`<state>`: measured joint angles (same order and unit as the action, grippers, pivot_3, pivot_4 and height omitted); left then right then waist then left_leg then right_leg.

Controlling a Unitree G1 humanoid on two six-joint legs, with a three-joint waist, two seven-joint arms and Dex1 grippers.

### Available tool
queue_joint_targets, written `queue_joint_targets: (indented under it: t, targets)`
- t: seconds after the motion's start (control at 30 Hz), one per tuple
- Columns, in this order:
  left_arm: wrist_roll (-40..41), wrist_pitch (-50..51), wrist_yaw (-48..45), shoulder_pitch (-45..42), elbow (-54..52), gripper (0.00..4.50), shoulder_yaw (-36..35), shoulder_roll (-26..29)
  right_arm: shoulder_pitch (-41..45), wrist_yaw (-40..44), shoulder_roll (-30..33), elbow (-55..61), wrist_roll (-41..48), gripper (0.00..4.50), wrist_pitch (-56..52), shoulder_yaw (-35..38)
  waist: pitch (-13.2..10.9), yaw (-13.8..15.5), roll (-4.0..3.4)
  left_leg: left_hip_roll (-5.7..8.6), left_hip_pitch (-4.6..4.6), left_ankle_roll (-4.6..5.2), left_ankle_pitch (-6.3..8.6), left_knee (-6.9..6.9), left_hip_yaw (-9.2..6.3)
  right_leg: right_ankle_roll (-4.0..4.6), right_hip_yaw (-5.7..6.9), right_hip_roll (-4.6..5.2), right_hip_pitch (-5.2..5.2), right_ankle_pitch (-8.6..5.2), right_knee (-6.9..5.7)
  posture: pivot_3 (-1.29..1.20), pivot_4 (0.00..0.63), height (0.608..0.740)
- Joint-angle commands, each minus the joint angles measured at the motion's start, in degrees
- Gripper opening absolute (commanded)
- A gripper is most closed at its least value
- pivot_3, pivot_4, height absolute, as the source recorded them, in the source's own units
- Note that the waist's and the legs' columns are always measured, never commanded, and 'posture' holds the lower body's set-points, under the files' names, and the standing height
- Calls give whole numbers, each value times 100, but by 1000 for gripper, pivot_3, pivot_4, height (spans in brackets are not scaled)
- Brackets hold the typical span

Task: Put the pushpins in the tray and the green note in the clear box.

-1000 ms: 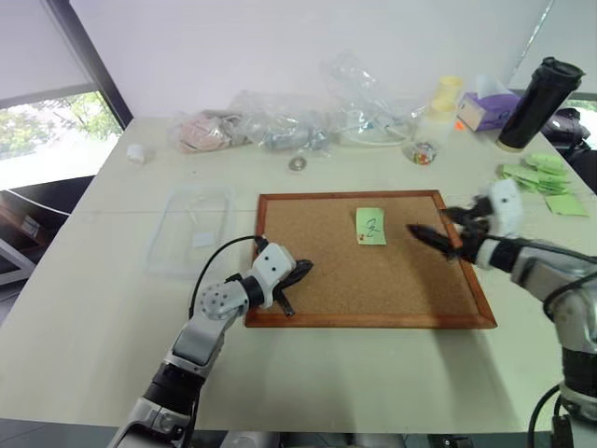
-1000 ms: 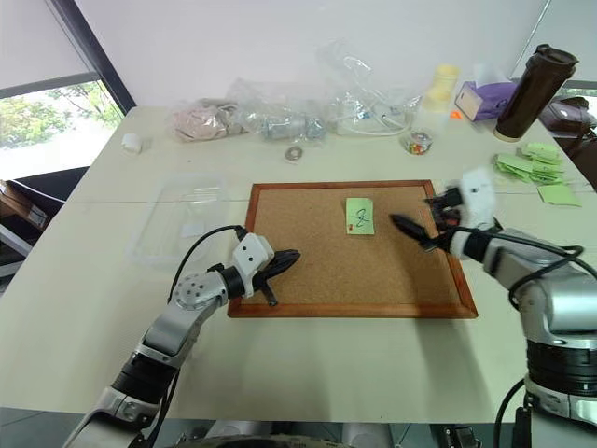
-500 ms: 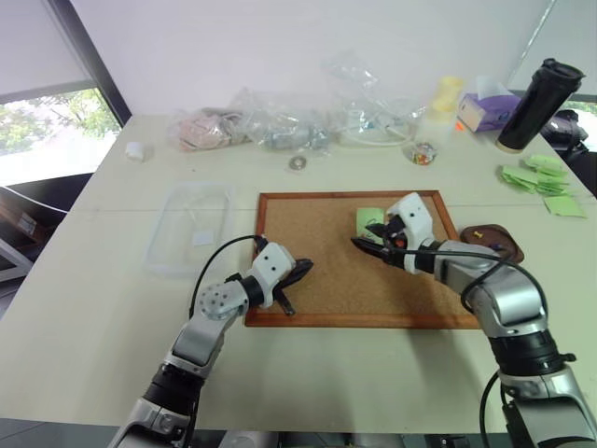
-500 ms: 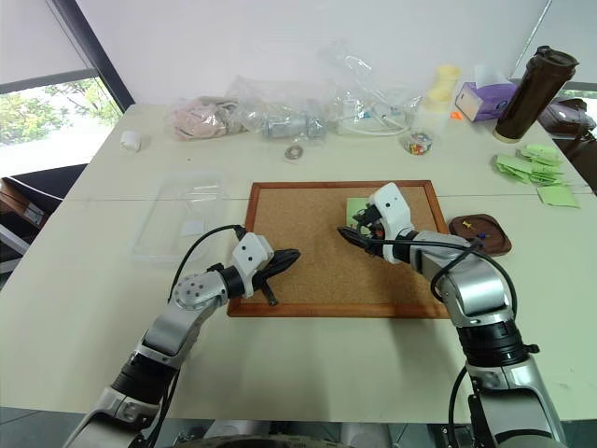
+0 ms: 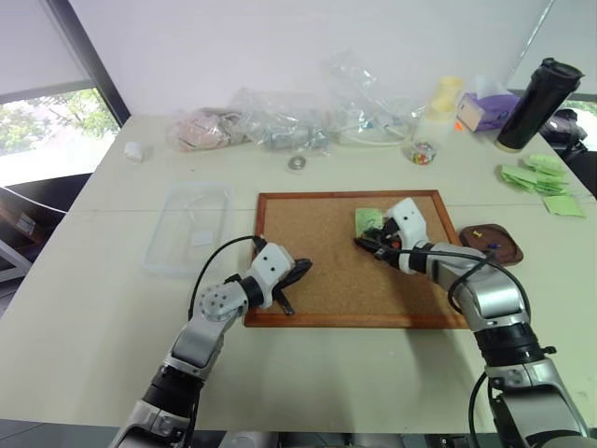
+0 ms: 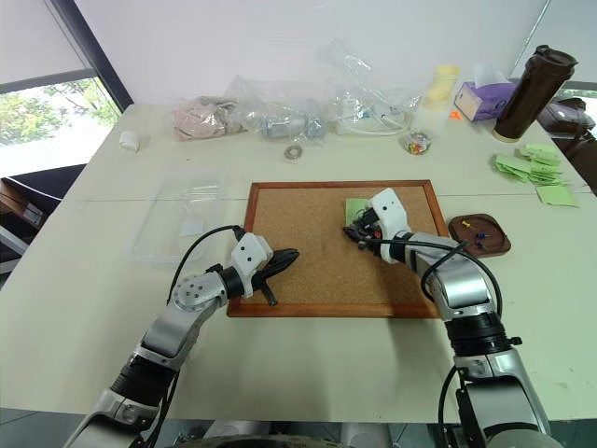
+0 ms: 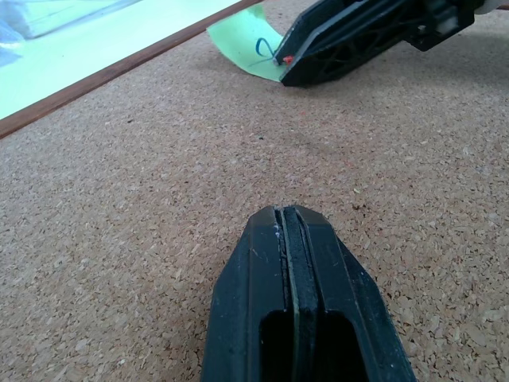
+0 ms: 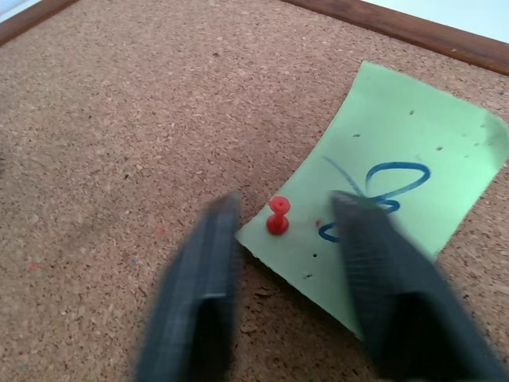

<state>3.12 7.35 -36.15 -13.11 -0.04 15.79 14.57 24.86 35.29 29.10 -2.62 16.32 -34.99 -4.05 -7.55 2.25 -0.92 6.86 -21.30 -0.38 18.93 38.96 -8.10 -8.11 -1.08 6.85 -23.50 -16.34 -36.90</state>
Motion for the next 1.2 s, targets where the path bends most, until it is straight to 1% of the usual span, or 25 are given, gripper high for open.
queue_joint_targets:
  t: [0.03, 0.23, 0.43, 0.53, 0.6, 0.67, 0.77, 0.87, 0.93, 1.0, 1.07, 1.1, 1.17, 1.2]
  targets:
    - [-92, 172, 1, 153, 200, 0, 107, 32, -27, 31, -36, 145, -52, 22, 43, 18, 1, -2, 2, 0, 0, 0, 0, 0, 0, 0, 0, 0, 0, 0, 0, 0, 150, 730]
    - [-84, 204, -7, 160, 170, 0, 117, 34, -8, -11, -37, 320, 21, 22, -78, 152, 1, -1, 2, 0, 1, 0, 0, 0, 0, 0, 0, 0, 0, 0, 0, 0, 150, 730]
    - [-71, 262, -49, 163, 155, 0, 130, 49, 34, 55, 272, 1375, 398, 22, -638, 594, -2, 7, -1, 1, -11, 0, 0, -3, -1, 0, 0, 2, -12, 0, 0, 0, 150, 730]
    - [-68, 266, -58, 153, 178, 0, 127, 41, -138, 389, 509, 1912, 622, 22, -722, 567, -1, 2, 3, 1, -10, 0, 0, -5, -1, 0, 1, 1, -11, 0, 3, 0, 150, 730]
    - [-63, 267, -62, 145, 199, 0, 126, 31, -190, 409, 569, 2093, 699, 22, -828, 576, -1, 3, 6, -1, -5, 1, 1, -7, -2, 0, 1, 0, -4, 0, 7, 0, 150, 730]
    - [-66, 254, -68, 116, 250, 0, 125, 23, -278, 562, 759, 2405, 772, 22, -929, 518, -2, 13, 6, -2, -6, 1, 1, -6, -3, 0, 1, 0, -3, 0, 10, 0, 150, 730]
    - [-69, 242, -139, 36, 277, 0, 43, 147, -324, 683, 914, 2661, 850, 22, -1039, 471, -3, 5, 9, 0, -8, 1, 1, -6, -3, 0, 1, 1, -3, 0, 12, 0, 150, 730]
    - [294, 500, -597, -23, -141, 0, -151, 475, -344, 810, 1068, 2797, 868, 22, -1069, 422, -8, -10, 16, -8, -7, 0, 1, -6, -2, 0, 1, 0, -3, 0, 14, 0, 150, 730]
    - [695, 865, -942, -67, -532, 0, -263, 673, -370, 884, 1143, 2860, 881, 22, -1072, 402, -24, -55, 35, -14, -7, 0, 1, -11, 0, 0, 0, -4, -11, 0, 13, 0, 150, 730]
    - [1146, 1290, -1118, -188, -853, 0, -447, 757, -403, 962, 1231, 2915, 863, 22, -1051, 349, -38, -100, 48, -17, -9, 0, 1, -19, -2, 0, -1, -4, -19, 0, 10, 0, 150, 730]
    - [1704, 1864, -1163, -489, -1183, 726, -728, 760, -513, 1181, 1448, 3061, 801, 0, -934, 214, -58, -129, 61, -16, -16, -1, 1, -22, -2, 0, 0, -3, -27, 0, 8, 0, 150, 730]
    - [1922, 2100, -1165, -633, -1293, 1007, -839, 751, -549, 1241, 1504, 3125, 802, 0, -888, 182, -67, -116, 72, -14, -21, -1, 0, -20, -6, 0, 1, -1, -32, 0, 4, 0, 150, 730]
    - [2320, 2531, -1114, -881, -1411, 2118, -1021, 683, -570, 1261, 1571, 3192, 762, 0, -816, 144, -83, -131, 96, -13, -34, -2, 0, -11, -13, 0, 5, -2, -39, 0, 3, 0, 150, 730]
    - [2503, 2711, -1084, -1003, -1425, 2598, -1106, 637, -570, 1271, 1610, 3213, 702, 0, -769, 102, -85, -141, 99, -13, -34, -2, 0, -9, -12, 0, 5, -1, -38, 0, 2, 0, 150, 730]
